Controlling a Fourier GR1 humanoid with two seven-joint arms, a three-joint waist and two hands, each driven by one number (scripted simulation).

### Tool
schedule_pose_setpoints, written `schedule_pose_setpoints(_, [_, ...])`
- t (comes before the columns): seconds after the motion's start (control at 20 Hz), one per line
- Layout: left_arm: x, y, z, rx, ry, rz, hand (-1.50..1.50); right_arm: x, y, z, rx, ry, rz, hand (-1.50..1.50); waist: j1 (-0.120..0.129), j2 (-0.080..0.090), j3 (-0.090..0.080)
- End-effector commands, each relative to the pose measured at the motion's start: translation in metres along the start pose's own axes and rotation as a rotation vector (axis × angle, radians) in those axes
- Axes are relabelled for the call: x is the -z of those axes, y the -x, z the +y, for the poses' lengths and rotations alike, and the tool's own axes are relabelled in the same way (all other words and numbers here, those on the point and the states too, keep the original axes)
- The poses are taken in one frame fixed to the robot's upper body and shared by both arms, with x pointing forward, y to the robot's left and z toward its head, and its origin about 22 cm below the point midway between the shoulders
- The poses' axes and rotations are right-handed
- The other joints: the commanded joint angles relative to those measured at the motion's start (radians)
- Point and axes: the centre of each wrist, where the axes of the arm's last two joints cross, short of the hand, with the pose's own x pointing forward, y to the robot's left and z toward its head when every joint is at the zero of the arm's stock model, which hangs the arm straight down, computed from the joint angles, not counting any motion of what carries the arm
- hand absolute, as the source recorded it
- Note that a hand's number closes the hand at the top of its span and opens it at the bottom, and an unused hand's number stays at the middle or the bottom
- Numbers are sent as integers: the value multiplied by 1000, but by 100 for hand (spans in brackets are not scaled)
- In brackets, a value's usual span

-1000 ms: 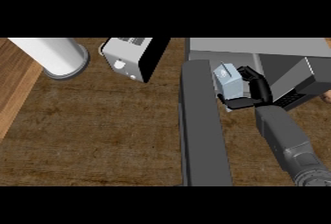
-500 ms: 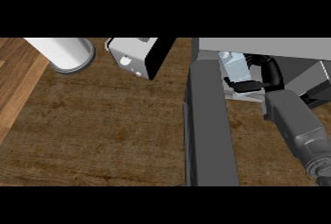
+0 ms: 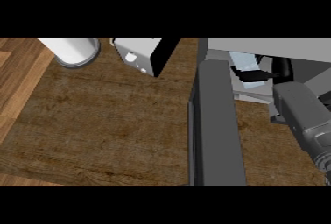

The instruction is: Pick up the milk, place it into the microwave and close the microwave

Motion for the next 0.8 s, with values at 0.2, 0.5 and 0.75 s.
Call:
schedule_pose_setpoints(0.2, [7, 1, 4, 2, 9, -11, -150, 6, -2, -15, -37, 71, 25, 150, 24, 16, 2])
schedule_pose_setpoints(0.5, [13, 1, 3, -7, 35, -24, -150, 12, -4, -28, -43, 87, 24, 150, 33, 22, 3])
schedule_pose_setpoints(0.75, [16, 1, 5, 10, 48, -8, -150, 18, -10, -32, -44, 114, 18, 150, 53, 31, 5])
